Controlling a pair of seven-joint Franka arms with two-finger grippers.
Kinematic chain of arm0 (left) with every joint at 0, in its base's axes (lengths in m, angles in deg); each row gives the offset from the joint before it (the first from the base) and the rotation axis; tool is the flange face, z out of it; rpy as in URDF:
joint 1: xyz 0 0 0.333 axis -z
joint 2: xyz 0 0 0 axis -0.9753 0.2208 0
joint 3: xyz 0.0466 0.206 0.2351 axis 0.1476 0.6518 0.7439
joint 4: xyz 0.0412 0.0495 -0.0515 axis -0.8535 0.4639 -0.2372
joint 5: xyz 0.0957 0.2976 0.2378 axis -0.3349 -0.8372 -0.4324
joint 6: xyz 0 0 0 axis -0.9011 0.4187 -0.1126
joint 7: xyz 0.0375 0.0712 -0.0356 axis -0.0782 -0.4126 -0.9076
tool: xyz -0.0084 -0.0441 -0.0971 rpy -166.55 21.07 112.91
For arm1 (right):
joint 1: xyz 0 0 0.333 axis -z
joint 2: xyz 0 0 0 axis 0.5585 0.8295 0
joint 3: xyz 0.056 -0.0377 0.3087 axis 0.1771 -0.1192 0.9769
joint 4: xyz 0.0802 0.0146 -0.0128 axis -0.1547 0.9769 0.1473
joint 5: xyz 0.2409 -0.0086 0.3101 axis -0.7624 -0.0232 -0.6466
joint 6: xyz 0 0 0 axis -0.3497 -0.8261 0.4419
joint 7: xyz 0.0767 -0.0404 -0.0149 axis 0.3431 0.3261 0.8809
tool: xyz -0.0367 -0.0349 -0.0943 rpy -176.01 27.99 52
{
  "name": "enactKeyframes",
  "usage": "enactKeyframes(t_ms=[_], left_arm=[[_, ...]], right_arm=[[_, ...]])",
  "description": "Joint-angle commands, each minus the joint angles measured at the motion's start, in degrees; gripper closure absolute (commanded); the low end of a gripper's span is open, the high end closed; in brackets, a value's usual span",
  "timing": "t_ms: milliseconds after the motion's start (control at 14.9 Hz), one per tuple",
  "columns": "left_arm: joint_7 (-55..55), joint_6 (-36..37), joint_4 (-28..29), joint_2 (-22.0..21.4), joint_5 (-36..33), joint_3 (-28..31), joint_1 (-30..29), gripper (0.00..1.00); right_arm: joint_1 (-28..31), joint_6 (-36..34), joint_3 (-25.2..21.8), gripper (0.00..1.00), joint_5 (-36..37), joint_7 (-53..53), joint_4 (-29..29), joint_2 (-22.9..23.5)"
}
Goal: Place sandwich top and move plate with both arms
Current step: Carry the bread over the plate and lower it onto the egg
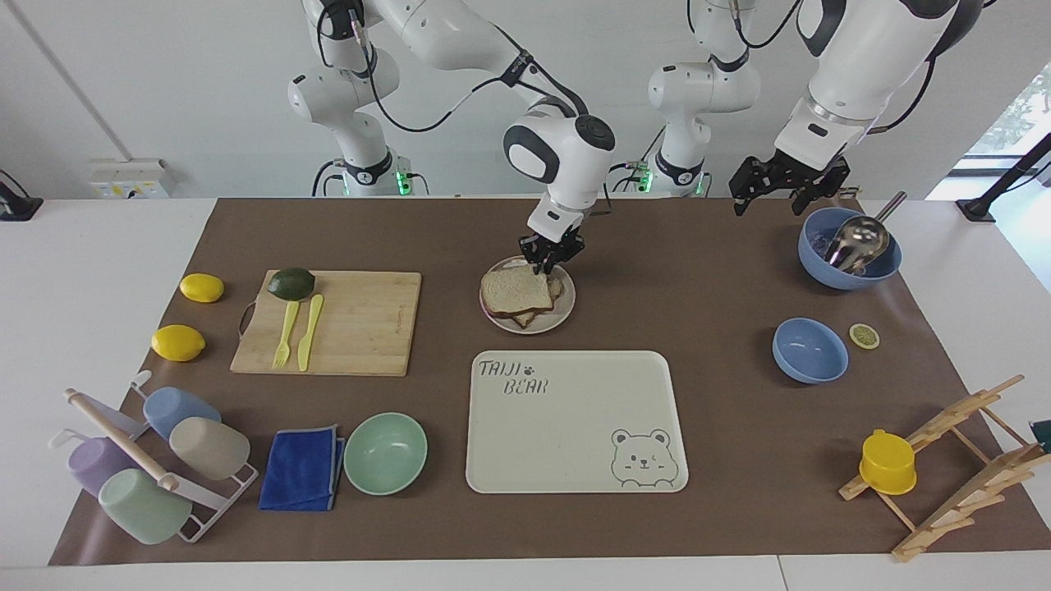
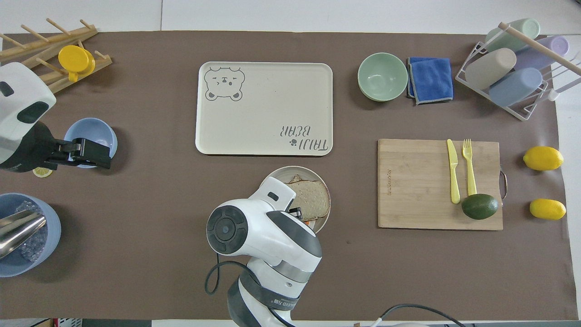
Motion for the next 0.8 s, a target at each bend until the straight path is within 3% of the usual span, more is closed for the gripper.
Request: enactKeyframes(t_ms=[0, 201, 401, 736], left_arm=[[0.1, -0.5, 1.4, -1.4, 0.4, 0.2, -0.2, 0.00], [0.1, -0.5, 1.4, -1.4, 0.5, 0.2, -0.2, 0.00], [0.1, -0.5, 1.4, -1.4, 0.4, 0.2, -0.2, 0.00], [0.1, -0.5, 1.4, -1.4, 0.5, 0.1, -0.2, 0.00]], right_arm=[[0.8, 1.3, 0.6, 0.00, -1.1, -0.3, 0.6, -1.2], [5.4, -0.1, 0.6, 0.00, -1.1, 2.4, 0.5, -6.5], [11.0, -6.8, 0.6, 0.00, -2.0, 9.0, -0.3, -12.2], [30.4, -16.4, 0.0, 0.00, -12.7, 24.7, -3.5, -19.2]])
